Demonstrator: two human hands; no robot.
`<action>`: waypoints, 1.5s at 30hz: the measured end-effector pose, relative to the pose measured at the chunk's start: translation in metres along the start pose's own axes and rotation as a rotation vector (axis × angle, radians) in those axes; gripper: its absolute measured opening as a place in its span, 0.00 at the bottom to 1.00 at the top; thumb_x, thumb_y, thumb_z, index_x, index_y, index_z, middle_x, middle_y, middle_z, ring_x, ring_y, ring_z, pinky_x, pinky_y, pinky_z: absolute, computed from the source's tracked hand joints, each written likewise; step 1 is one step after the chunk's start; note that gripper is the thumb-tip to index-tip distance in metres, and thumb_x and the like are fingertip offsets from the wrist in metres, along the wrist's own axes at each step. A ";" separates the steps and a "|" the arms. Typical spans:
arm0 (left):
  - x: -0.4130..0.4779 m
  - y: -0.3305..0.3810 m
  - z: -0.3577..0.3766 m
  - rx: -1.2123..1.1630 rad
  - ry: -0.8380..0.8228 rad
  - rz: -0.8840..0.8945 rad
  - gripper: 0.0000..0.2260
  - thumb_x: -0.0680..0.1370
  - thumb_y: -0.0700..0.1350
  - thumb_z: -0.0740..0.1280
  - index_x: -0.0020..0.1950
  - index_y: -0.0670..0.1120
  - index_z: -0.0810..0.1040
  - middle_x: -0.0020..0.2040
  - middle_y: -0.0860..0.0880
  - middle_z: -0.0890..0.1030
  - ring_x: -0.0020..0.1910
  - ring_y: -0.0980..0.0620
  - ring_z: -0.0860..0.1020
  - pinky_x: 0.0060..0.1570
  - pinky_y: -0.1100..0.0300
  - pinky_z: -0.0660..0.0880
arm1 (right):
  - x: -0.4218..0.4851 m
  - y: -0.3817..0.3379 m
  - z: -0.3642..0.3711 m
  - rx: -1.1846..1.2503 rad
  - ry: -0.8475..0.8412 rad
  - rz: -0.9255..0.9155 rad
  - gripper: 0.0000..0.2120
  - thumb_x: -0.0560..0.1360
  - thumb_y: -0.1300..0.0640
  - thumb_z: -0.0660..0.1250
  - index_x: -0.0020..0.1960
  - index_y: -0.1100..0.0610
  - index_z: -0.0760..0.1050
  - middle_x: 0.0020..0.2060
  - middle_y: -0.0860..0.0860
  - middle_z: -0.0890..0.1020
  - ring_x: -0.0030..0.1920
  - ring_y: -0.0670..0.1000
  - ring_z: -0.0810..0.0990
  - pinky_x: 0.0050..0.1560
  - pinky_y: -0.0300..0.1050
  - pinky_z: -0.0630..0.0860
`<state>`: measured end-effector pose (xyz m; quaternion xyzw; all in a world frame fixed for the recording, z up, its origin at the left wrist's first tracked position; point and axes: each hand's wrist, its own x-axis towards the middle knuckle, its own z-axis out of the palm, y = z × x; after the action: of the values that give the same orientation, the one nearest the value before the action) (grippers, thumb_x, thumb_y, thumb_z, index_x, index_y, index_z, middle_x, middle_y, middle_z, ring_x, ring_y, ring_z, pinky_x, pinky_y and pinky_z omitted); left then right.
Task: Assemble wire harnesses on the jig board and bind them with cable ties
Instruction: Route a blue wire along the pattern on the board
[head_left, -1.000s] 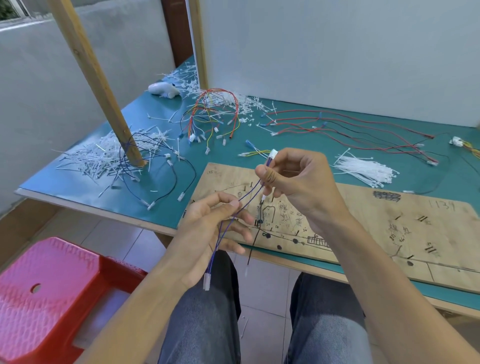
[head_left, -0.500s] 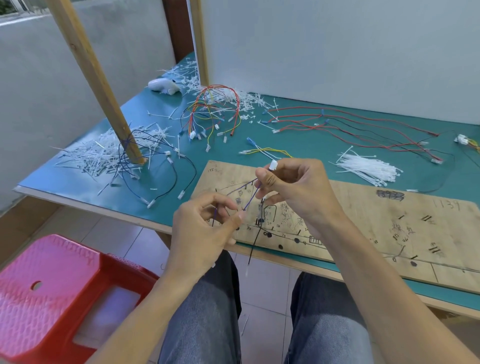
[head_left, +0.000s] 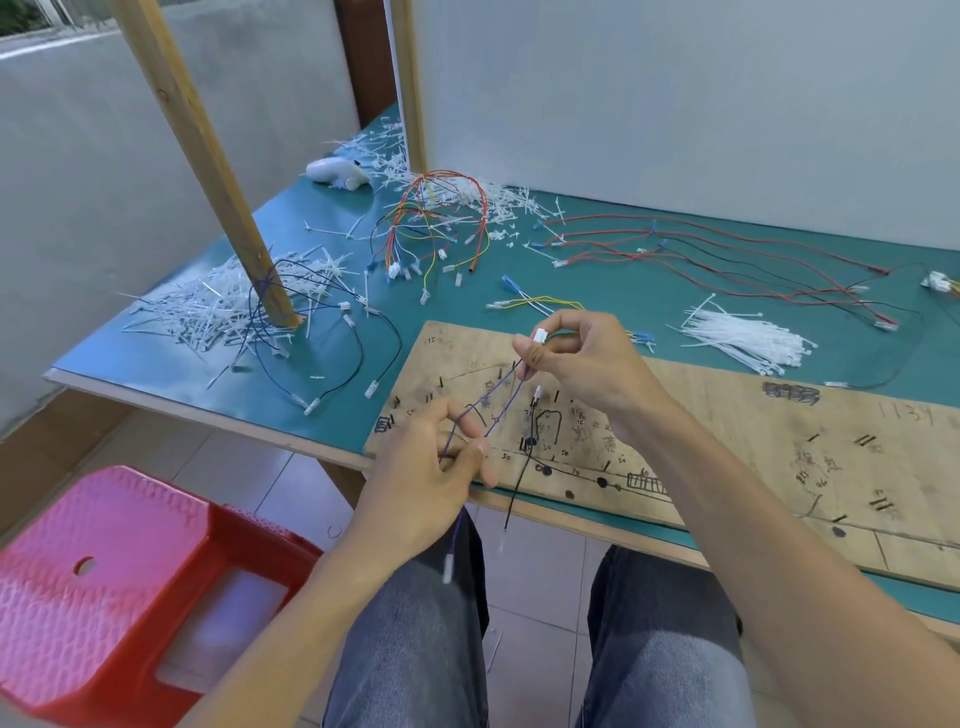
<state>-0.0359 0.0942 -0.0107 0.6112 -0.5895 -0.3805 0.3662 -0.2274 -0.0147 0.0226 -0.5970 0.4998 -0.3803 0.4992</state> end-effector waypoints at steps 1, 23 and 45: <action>-0.002 -0.001 0.002 0.060 0.017 0.023 0.09 0.83 0.46 0.68 0.49 0.60 0.72 0.36 0.55 0.86 0.34 0.55 0.83 0.41 0.57 0.81 | 0.006 0.002 0.002 -0.044 0.010 0.012 0.13 0.78 0.52 0.77 0.48 0.61 0.79 0.35 0.52 0.88 0.32 0.45 0.84 0.26 0.34 0.73; -0.028 0.016 0.018 0.633 0.040 0.059 0.07 0.86 0.56 0.58 0.53 0.55 0.69 0.41 0.55 0.78 0.39 0.53 0.77 0.35 0.57 0.71 | 0.055 -0.019 0.010 -0.738 0.010 0.262 0.20 0.63 0.37 0.84 0.41 0.52 0.87 0.45 0.54 0.88 0.52 0.56 0.85 0.57 0.52 0.83; -0.028 0.006 -0.024 0.910 -0.237 -0.026 0.15 0.87 0.53 0.54 0.44 0.50 0.70 0.41 0.52 0.75 0.44 0.47 0.78 0.44 0.50 0.77 | -0.006 0.005 0.032 -1.199 0.106 -0.379 0.14 0.80 0.44 0.69 0.64 0.46 0.82 0.60 0.45 0.78 0.63 0.54 0.70 0.61 0.54 0.67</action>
<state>-0.0176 0.1215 0.0065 0.6694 -0.7264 -0.1552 -0.0140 -0.1989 -0.0016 0.0106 -0.8315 0.5357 -0.1449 -0.0240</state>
